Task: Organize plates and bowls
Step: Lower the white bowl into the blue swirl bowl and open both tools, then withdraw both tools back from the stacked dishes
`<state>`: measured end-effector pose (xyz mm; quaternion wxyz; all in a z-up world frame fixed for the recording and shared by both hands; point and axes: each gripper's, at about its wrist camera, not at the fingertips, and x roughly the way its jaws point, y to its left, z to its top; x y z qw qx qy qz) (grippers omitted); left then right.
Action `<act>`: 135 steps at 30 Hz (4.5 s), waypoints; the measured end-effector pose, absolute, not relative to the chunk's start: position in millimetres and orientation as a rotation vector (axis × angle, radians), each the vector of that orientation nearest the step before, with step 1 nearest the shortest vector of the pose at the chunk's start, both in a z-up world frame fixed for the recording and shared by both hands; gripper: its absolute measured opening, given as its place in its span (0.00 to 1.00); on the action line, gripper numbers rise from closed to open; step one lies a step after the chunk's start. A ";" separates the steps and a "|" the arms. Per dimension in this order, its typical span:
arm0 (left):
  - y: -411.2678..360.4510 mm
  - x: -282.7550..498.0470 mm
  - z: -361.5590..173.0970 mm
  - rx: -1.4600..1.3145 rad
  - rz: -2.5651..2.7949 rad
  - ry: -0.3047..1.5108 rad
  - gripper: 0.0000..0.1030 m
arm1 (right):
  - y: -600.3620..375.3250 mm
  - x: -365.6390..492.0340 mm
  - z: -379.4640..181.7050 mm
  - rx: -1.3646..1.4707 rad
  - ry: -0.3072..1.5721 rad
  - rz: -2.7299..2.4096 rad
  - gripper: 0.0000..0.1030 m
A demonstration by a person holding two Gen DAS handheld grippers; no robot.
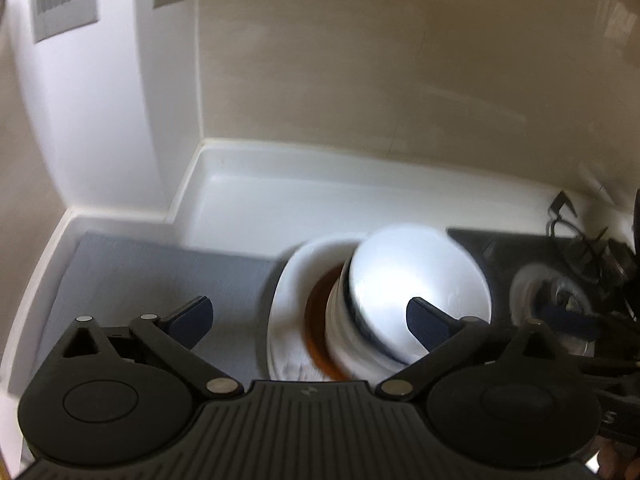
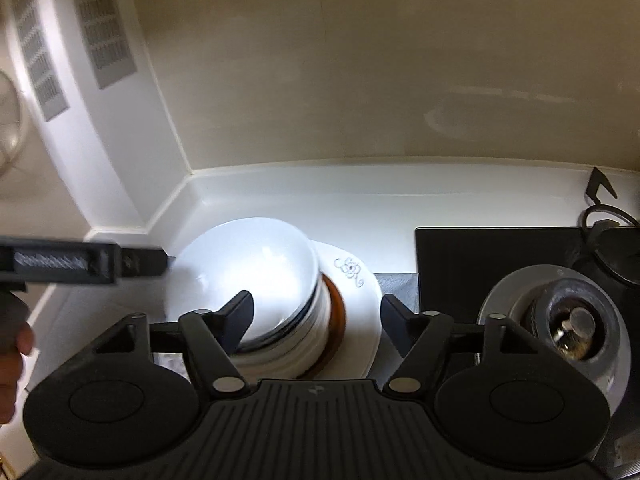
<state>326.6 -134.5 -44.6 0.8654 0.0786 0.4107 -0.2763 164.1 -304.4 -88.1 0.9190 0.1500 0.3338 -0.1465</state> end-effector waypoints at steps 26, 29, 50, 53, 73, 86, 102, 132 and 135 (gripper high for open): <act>-47.8 191.0 -53.2 0.263 -0.505 0.876 1.00 | -205.1 49.8 -80.1 0.271 0.654 -0.335 0.85; -44.3 180.6 -45.9 0.283 -0.502 0.840 1.00 | -196.2 41.6 -76.6 0.251 0.641 -0.332 0.86; -18.8 151.2 -19.8 0.267 -0.455 0.673 1.00 | -171.1 8.0 -58.6 0.177 0.588 -0.346 0.88; -23.4 149.2 -19.0 0.293 -0.459 0.659 1.00 | -172.1 4.8 -56.5 0.175 0.579 -0.357 0.89; -35.8 159.1 -28.7 0.340 -0.528 0.735 1.00 | -174.4 9.8 -65.2 0.160 0.623 -0.414 0.90; -34.7 169.8 -33.7 0.338 -0.528 0.772 1.00 | -172.1 20.2 -72.7 0.130 0.625 -0.438 0.94; -38.7 167.5 -32.5 0.341 -0.538 0.765 1.00 | -169.1 24.0 -76.1 0.123 0.638 -0.437 1.00; -43.6 167.6 -33.3 0.342 -0.543 0.768 1.00 | -175.7 27.9 -81.8 0.167 0.656 -0.434 1.00; -44.1 167.9 -33.7 0.342 -0.543 0.769 1.00 | -175.6 28.7 -82.5 0.167 0.655 -0.433 1.00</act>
